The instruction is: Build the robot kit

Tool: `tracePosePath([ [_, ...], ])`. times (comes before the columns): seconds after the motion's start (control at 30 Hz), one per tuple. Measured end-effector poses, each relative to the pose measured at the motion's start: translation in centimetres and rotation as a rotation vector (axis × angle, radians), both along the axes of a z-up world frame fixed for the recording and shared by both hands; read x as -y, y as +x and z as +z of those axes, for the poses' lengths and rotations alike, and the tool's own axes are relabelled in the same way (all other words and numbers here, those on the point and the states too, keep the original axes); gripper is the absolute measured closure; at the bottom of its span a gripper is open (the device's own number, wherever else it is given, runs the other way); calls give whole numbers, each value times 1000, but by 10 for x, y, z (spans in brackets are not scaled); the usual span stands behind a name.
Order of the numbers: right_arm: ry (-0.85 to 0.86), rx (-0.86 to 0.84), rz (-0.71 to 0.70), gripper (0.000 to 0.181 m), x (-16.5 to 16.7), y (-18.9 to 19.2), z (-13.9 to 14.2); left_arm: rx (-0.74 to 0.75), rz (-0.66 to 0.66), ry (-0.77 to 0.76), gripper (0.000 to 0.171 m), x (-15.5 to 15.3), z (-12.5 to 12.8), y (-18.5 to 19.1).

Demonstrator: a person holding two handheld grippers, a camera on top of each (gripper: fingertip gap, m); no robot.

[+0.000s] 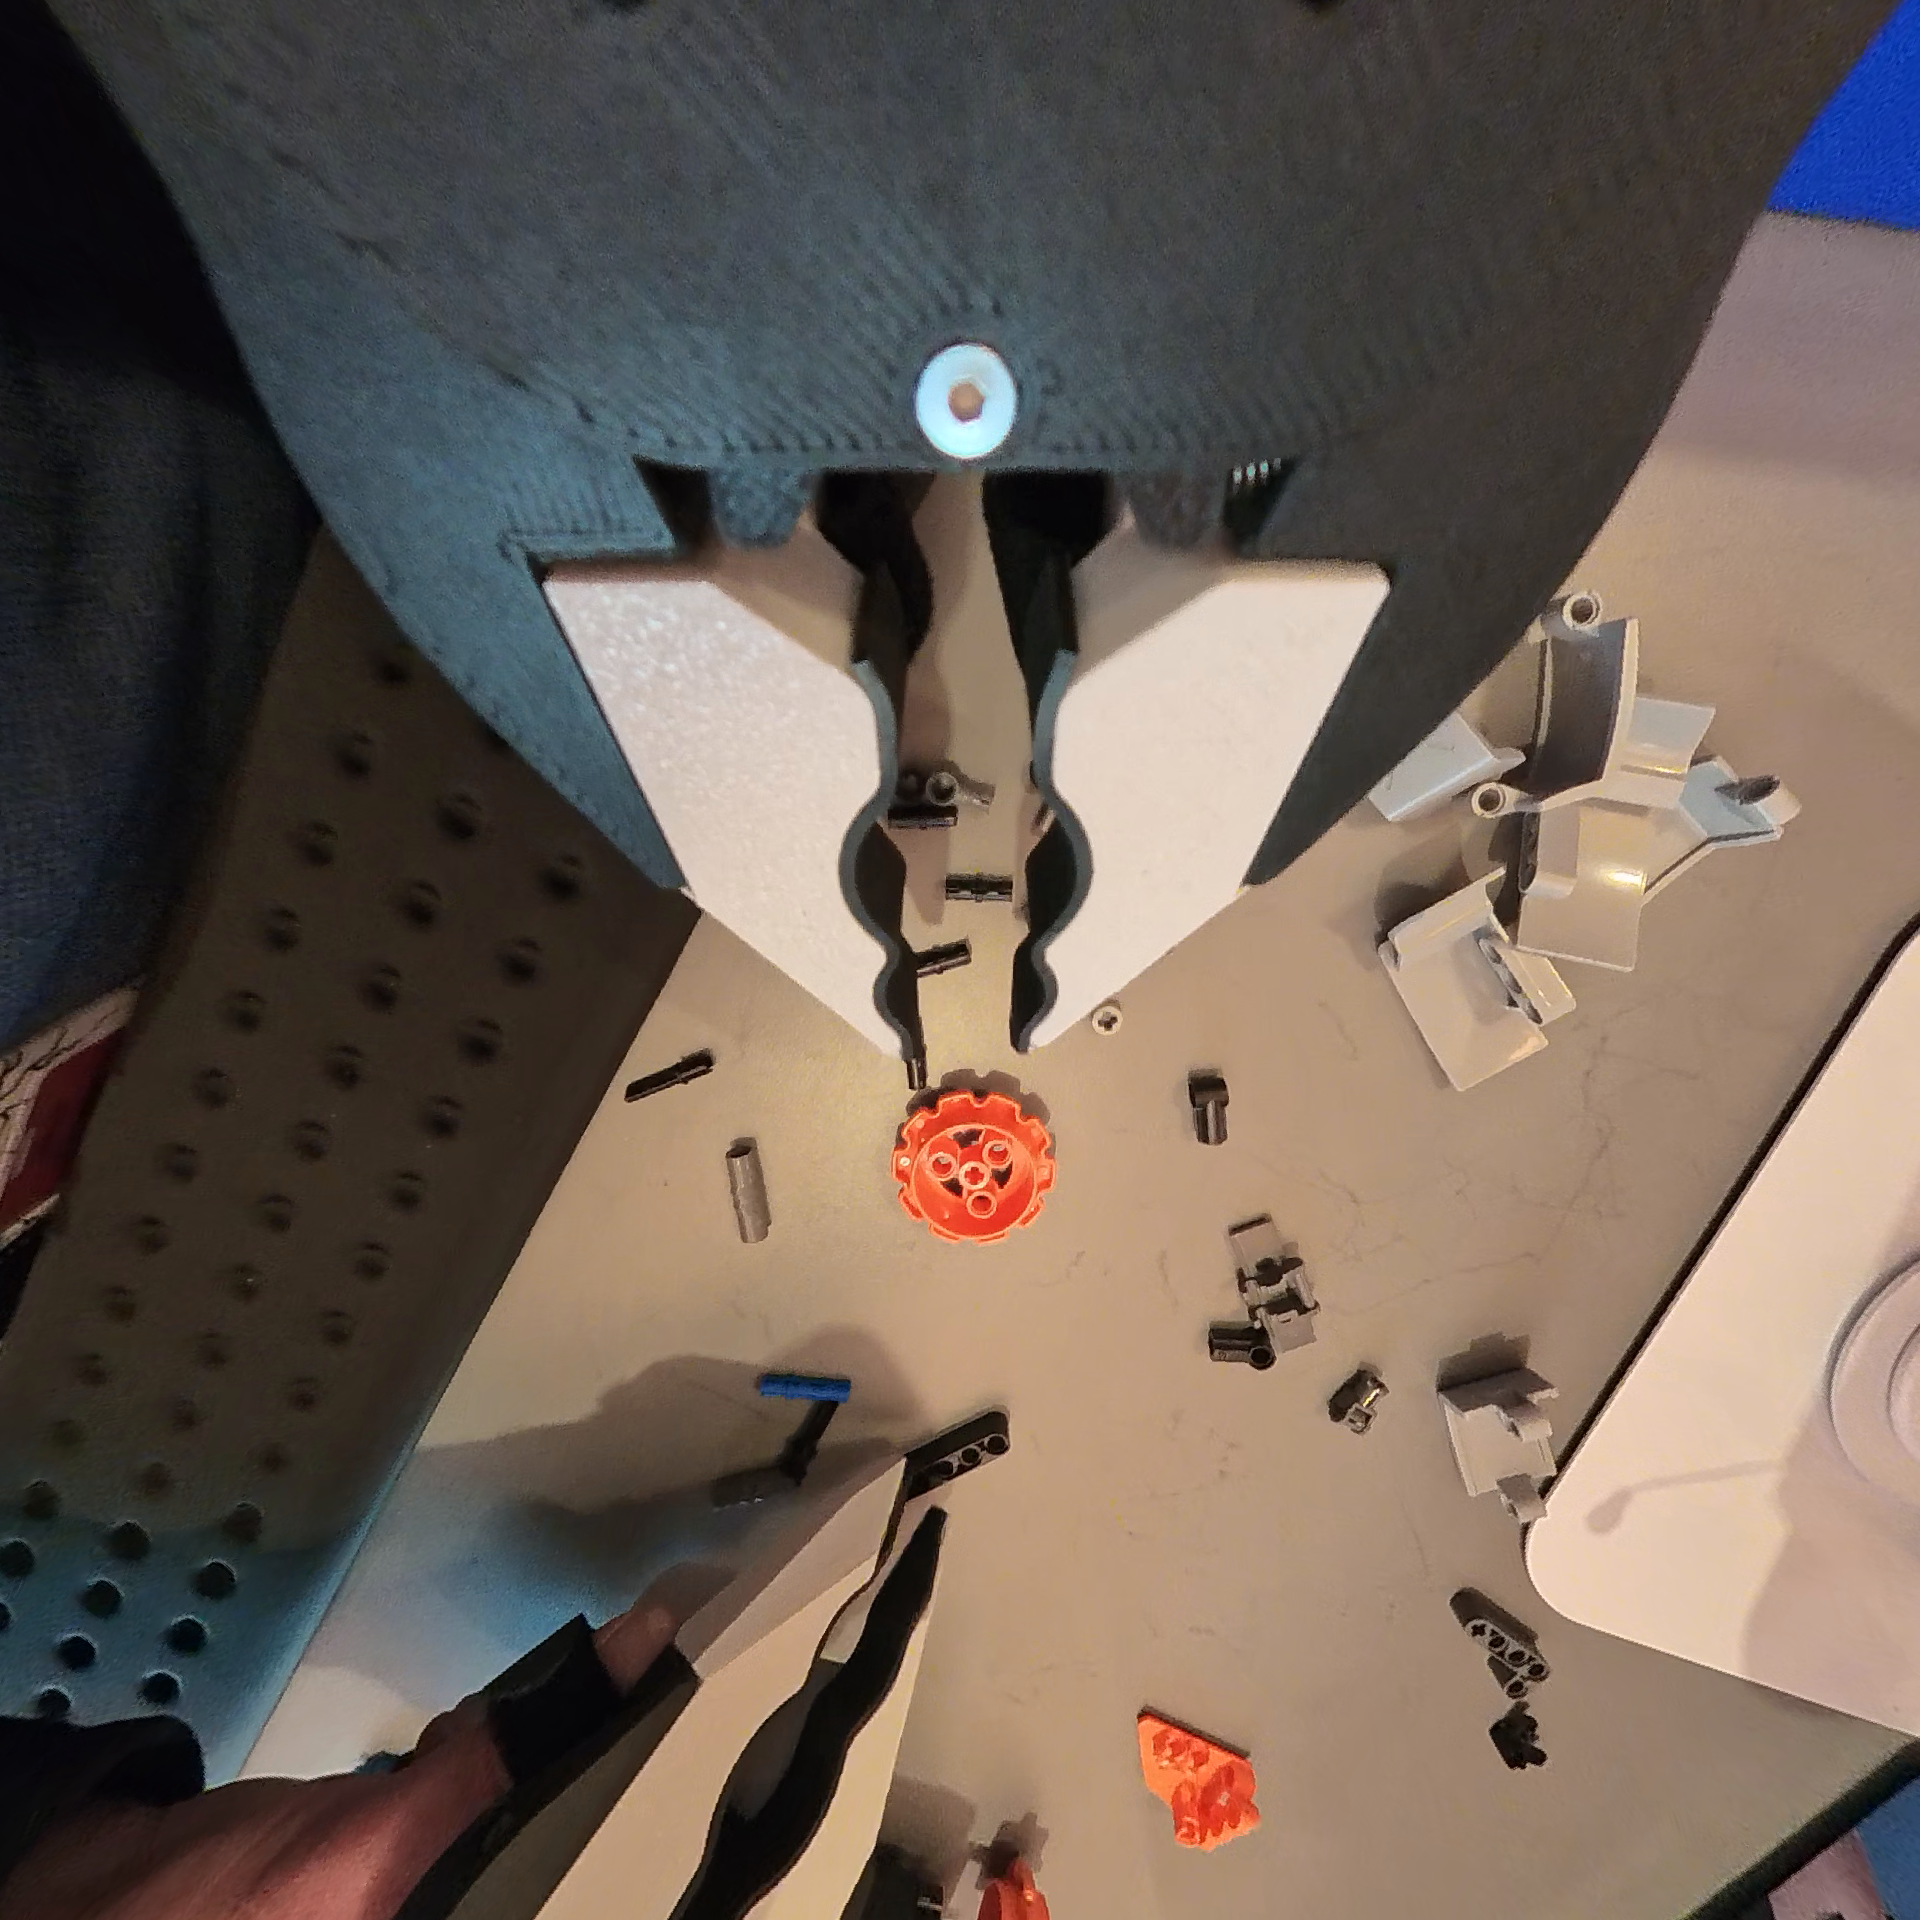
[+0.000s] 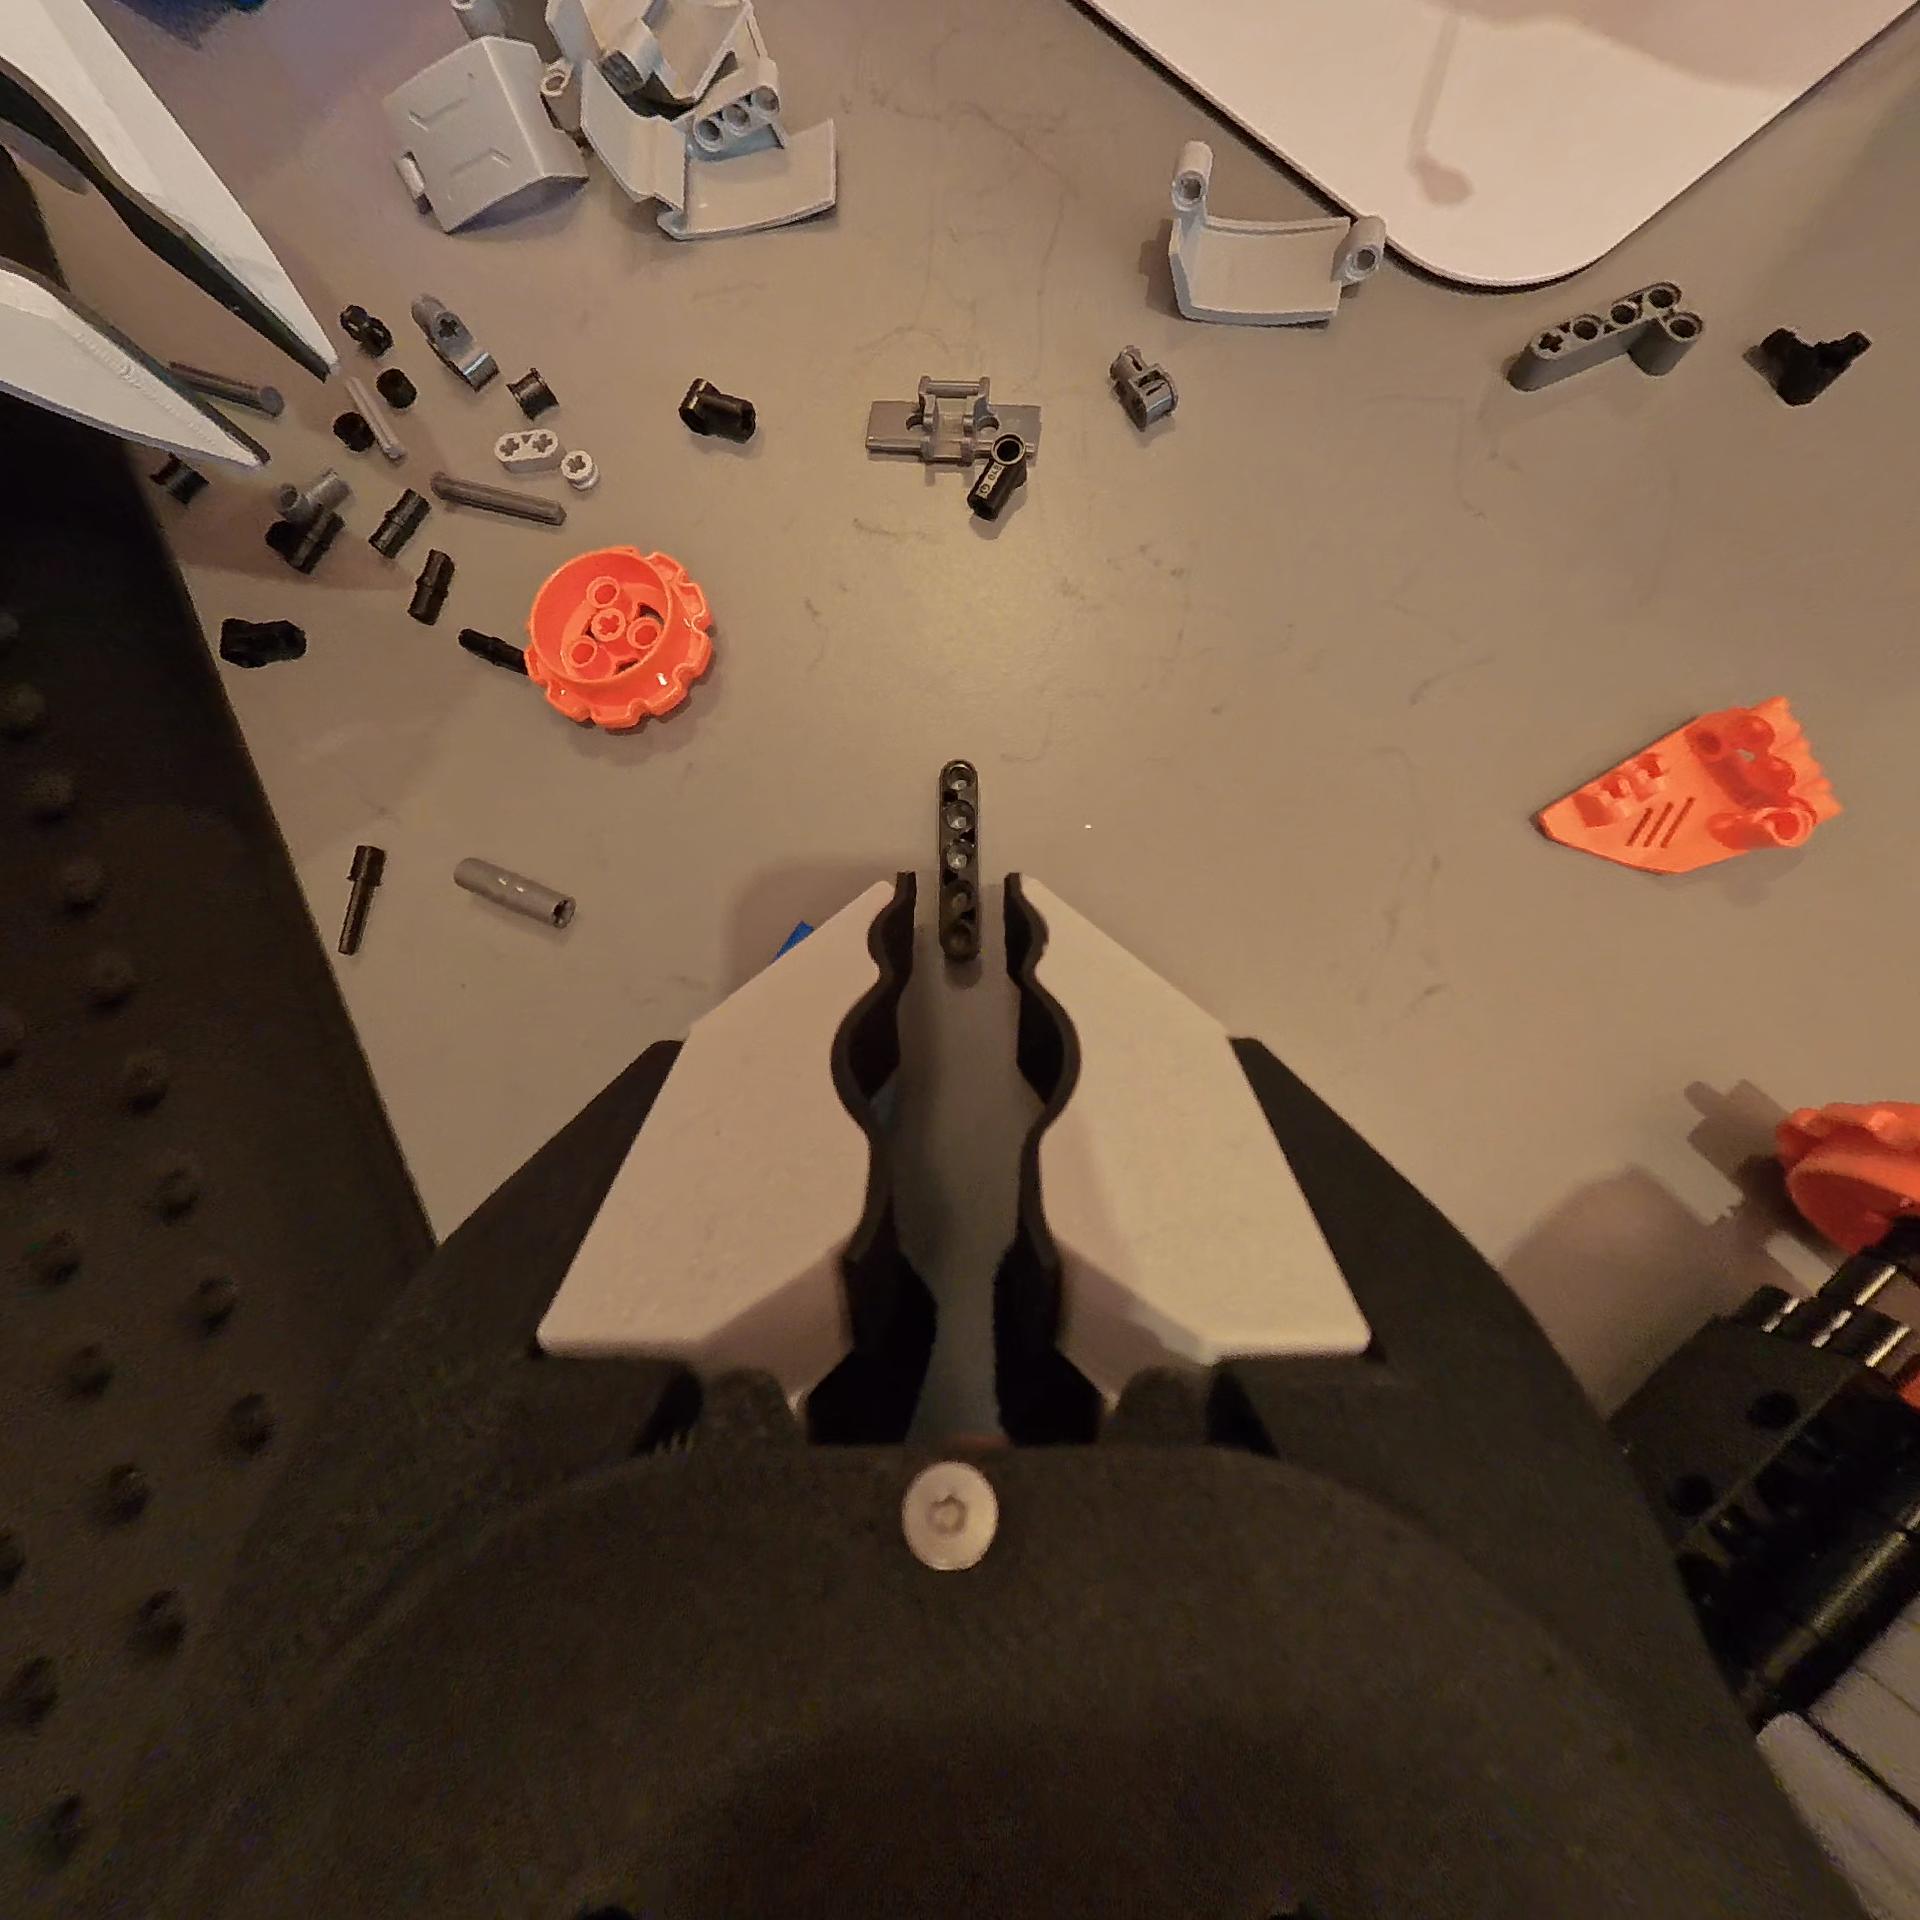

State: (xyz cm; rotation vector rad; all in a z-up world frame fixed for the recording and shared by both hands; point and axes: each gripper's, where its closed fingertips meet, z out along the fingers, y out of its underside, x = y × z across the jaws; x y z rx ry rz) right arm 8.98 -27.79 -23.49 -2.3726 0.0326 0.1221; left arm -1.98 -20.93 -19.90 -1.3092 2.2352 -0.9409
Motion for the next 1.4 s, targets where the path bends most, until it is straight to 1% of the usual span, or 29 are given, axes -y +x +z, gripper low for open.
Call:
tracePosePath([
  [0.4, 11, -11, -7, 164, 1, 0, 0, -13, 12, 0, 155, -4, -3, -4],
  [0.9, -14, -28, -3, 169, 2, -2, -6, -26, 13, -2, 155, -5, -7, -5],
  [1.4, 82, -14, -23, 154, 2, -2, 14, -18, 14, -6, 153, -6, -5, -4],
])
